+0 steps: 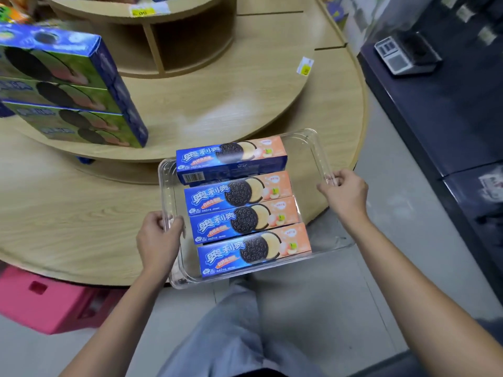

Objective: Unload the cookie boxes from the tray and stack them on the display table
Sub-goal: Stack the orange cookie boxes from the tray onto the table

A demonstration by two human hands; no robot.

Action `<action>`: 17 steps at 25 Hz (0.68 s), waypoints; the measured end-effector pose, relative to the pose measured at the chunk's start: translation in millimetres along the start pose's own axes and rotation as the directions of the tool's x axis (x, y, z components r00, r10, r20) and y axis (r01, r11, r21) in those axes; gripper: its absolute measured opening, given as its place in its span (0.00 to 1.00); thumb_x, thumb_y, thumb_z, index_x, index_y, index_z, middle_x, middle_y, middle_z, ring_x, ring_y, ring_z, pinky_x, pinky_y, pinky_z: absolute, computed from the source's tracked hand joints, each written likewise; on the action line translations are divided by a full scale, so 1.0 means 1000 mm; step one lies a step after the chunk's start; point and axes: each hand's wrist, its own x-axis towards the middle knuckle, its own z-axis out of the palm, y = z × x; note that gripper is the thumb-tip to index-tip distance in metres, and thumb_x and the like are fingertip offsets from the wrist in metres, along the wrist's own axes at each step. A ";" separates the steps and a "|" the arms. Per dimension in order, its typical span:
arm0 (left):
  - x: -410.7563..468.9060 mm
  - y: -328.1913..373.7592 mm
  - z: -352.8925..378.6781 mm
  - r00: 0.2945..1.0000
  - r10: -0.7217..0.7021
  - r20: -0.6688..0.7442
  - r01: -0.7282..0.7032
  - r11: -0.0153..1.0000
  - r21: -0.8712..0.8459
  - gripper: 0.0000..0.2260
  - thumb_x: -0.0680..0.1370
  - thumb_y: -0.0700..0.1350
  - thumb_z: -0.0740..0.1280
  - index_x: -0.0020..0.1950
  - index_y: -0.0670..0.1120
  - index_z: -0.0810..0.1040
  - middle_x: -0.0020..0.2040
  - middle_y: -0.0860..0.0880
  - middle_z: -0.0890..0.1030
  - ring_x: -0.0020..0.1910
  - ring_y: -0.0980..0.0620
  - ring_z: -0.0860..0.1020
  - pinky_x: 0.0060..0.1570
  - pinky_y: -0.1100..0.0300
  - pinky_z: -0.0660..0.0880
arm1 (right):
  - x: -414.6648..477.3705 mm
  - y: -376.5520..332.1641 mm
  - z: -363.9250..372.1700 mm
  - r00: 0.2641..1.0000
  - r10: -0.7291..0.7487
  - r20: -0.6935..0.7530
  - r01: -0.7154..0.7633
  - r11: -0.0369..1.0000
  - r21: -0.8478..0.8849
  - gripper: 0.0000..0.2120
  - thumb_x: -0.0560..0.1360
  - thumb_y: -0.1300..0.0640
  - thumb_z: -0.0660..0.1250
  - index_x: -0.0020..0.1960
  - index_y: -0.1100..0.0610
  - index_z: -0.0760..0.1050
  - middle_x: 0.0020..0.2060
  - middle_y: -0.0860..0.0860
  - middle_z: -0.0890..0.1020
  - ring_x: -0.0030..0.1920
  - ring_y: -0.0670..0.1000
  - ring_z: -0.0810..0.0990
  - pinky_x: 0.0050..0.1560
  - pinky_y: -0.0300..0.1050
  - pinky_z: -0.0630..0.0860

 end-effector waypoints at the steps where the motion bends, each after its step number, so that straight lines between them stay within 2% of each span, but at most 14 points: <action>1: 0.003 0.006 0.007 1.000 -0.008 -0.002 0.008 1.000 -0.007 0.13 0.65 0.50 0.64 0.45 0.44 0.76 0.38 0.45 0.78 0.39 0.43 0.75 0.40 0.55 0.66 | 0.011 -0.001 0.000 1.000 -0.010 0.010 0.010 1.000 -0.003 0.05 0.65 0.61 0.70 0.40 0.55 0.76 0.36 0.52 0.80 0.38 0.54 0.75 0.40 0.41 0.68; 8: 0.014 0.032 0.046 0.999 -0.047 -0.014 0.048 0.998 0.038 0.08 0.72 0.45 0.68 0.46 0.41 0.76 0.39 0.45 0.78 0.40 0.44 0.76 0.39 0.56 0.65 | 0.076 0.014 0.006 0.997 -0.004 0.077 0.007 0.999 -0.040 0.09 0.65 0.60 0.70 0.45 0.59 0.77 0.38 0.53 0.79 0.41 0.55 0.76 0.43 0.42 0.69; 13: 0.007 0.035 0.074 0.988 -0.119 -0.094 0.129 0.985 0.117 0.10 0.73 0.46 0.67 0.48 0.40 0.75 0.42 0.42 0.80 0.43 0.41 0.76 0.40 0.56 0.65 | 0.115 0.016 0.018 0.980 -0.058 0.193 0.075 0.994 -0.083 0.10 0.67 0.60 0.69 0.48 0.61 0.77 0.39 0.51 0.78 0.42 0.54 0.75 0.42 0.41 0.66; 17: -0.006 0.034 0.096 0.972 -0.188 -0.140 0.211 0.961 0.180 0.12 0.74 0.48 0.67 0.50 0.40 0.74 0.47 0.39 0.81 0.49 0.38 0.78 0.42 0.54 0.67 | 0.137 0.024 0.026 0.955 -0.086 0.283 0.110 0.991 -0.071 0.09 0.67 0.61 0.68 0.47 0.59 0.76 0.38 0.52 0.78 0.43 0.56 0.77 0.43 0.43 0.69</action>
